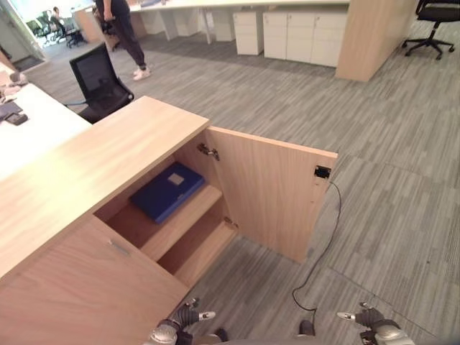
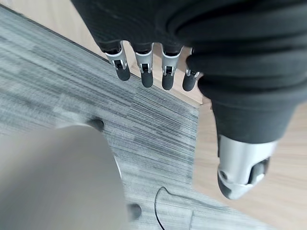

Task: Put the empty folder in the office cabinet

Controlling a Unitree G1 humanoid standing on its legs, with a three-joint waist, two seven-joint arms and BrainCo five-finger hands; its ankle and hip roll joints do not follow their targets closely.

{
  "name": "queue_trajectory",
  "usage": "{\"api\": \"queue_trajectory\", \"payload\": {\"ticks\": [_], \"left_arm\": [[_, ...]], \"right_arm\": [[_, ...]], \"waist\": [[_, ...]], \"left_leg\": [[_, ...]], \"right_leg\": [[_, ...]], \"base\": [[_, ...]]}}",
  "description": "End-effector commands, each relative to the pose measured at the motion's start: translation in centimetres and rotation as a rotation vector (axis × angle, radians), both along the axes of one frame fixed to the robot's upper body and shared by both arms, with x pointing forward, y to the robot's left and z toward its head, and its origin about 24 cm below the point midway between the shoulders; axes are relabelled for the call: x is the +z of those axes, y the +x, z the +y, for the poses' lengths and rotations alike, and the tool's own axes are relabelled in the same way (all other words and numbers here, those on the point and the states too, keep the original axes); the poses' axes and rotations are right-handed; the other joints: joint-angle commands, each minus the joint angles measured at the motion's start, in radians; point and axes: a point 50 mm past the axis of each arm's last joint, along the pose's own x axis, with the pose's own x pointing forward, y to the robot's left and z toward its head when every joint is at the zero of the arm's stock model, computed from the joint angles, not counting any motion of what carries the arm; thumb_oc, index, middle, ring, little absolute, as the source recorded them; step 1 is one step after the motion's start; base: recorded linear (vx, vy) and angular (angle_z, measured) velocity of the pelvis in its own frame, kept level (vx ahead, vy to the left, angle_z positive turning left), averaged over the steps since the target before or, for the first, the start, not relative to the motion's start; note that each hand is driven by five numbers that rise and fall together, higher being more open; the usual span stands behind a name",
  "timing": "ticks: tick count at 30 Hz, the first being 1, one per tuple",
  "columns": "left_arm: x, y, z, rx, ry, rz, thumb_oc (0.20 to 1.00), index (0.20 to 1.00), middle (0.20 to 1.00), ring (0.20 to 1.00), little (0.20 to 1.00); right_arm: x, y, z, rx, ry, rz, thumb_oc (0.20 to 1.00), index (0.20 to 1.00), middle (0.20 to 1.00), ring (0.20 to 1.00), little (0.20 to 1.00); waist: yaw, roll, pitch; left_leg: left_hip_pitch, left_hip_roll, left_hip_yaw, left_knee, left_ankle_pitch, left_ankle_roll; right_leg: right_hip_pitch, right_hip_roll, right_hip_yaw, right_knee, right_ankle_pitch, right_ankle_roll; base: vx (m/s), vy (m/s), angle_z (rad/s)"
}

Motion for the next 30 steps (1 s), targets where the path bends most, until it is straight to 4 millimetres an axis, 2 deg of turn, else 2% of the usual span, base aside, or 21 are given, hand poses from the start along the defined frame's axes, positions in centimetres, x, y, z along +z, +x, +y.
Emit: {"api": "queue_trajectory", "payload": {"ticks": [1, 6, 7, 10, 11, 13, 17, 23, 30], "left_arm": [[0.6, 0.9, 1.5, -0.094, 0.051, -0.027, 1.000, 1.000, 1.000, 1.000, 1.000], [0.6, 0.2, 2.2, -0.112, 0.058, -0.015, 1.000, 1.000, 1.000, 1.000, 1.000], [0.6, -0.2, 2.3, -0.120, 0.057, -0.001, 1.000, 1.000, 1.000, 1.000, 1.000], [0.7, -0.3, 2.3, -0.133, 0.053, -0.003, 1.000, 1.000, 1.000, 1.000, 1.000], [0.7, -0.3, 2.3, -0.132, 0.052, -0.003, 1.000, 1.000, 1.000, 1.000, 1.000], [0.6, -1.0, 2.7, -0.114, 0.055, 0.016, 1.000, 1.000, 1.000, 1.000, 1.000], [0.6, -1.3, 3.3, -0.098, 0.063, 0.029, 1.000, 1.000, 1.000, 1.000, 1.000], [0.8, -0.9, 3.3, -0.105, 0.064, 0.016, 1.000, 1.000, 1.000, 1.000, 1.000], [0.8, -0.6, 3.1, -0.127, 0.066, 0.011, 1.000, 1.000, 1.000, 1.000, 1.000]], "right_arm": [[4.1, 7.4, -1.6, -0.001, -0.043, -0.248, 1.000, 1.000, 1.000, 1.000, 1.000], [8.7, 11.8, -4.0, 0.022, -0.144, -0.371, 1.000, 1.000, 1.000, 1.000, 1.000], [10.7, 13.8, -4.2, 0.044, -0.172, -0.431, 1.000, 1.000, 1.000, 1.000, 1.000], [12.9, 15.9, -4.3, 0.067, -0.202, -0.493, 1.000, 1.000, 1.000, 1.000, 1.000], [13.0, 15.9, -4.3, 0.068, -0.202, -0.494, 1.000, 1.000, 1.000, 1.000, 1.000], [16.2, 18.6, -4.2, 0.082, -0.231, -0.591, 1.000, 1.000, 1.000, 1.000, 1.000], [19.4, 20.9, -3.9, 0.100, -0.266, -0.669, 1.000, 1.000, 1.000, 1.000, 1.000], [21.5, 22.1, -3.8, 0.082, -0.276, -0.720, 1.000, 1.000, 1.000, 1.000, 1.000], [20.6, 22.6, -2.3, 0.096, -0.231, -0.711, 1.000, 1.000, 1.000, 1.000, 1.000]], "waist": [[0.021, -0.062, 0.009], [0.048, -0.066, -0.005], [0.058, -0.069, -0.009], [0.071, -0.071, -0.012], [0.071, -0.070, -0.011], [0.089, -0.074, -0.015], [0.111, -0.074, -0.015], [0.147, -0.065, -0.011], [0.165, -0.057, -0.013]], "left_leg": [[0.034, -0.004, -0.015, -0.007, 0.051, -0.036], [0.070, -0.007, -0.013, -0.054, 0.059, -0.028], [0.072, -0.007, -0.016, -0.058, 0.058, -0.026], [0.073, -0.009, -0.023, -0.062, 0.058, -0.024], [0.073, -0.009, -0.024, -0.062, 0.058, -0.024], [0.069, -0.012, -0.035, -0.066, 0.059, -0.023], [0.051, -0.016, -0.057, -0.070, 0.065, -0.023], [0.021, -0.028, -0.099, -0.071, 0.078, -0.024], [0.013, -0.036, -0.129, -0.070, 0.083, -0.025]], "right_leg": [[0.136, 0.023, -0.042, -0.072, -0.138, 0.022], [0.150, 0.026, -0.049, -0.068, -0.141, 0.027], [0.154, 0.025, -0.054, -0.066, -0.142, 0.029], [0.156, 0.024, -0.060, -0.064, -0.142, 0.031], [0.156, 0.024, -0.060, -0.064, -0.142, 0.031], [0.157, 0.026, -0.069, -0.068, -0.142, 0.033], [0.152, 0.023, -0.086, -0.070, -0.142, 0.035], [0.153, 0.018, -0.128, -0.069, -0.144, 0.037], [0.169, 0.018, -0.160, -0.071, -0.151, 0.034]], "base": [[0.06, 0.016, 0.26], [0.05, 0.029, 0.14], [0.04, 0.043, 0.10], [0.02, 0.030, 0.13], [0.02, 0.028, 0.24], [0.02, 0.031, 0.20], [0.01, 0.016, 0.18], [-0.01, 0.009, 0.19], [0.01, -0.002, 0.13]]}}
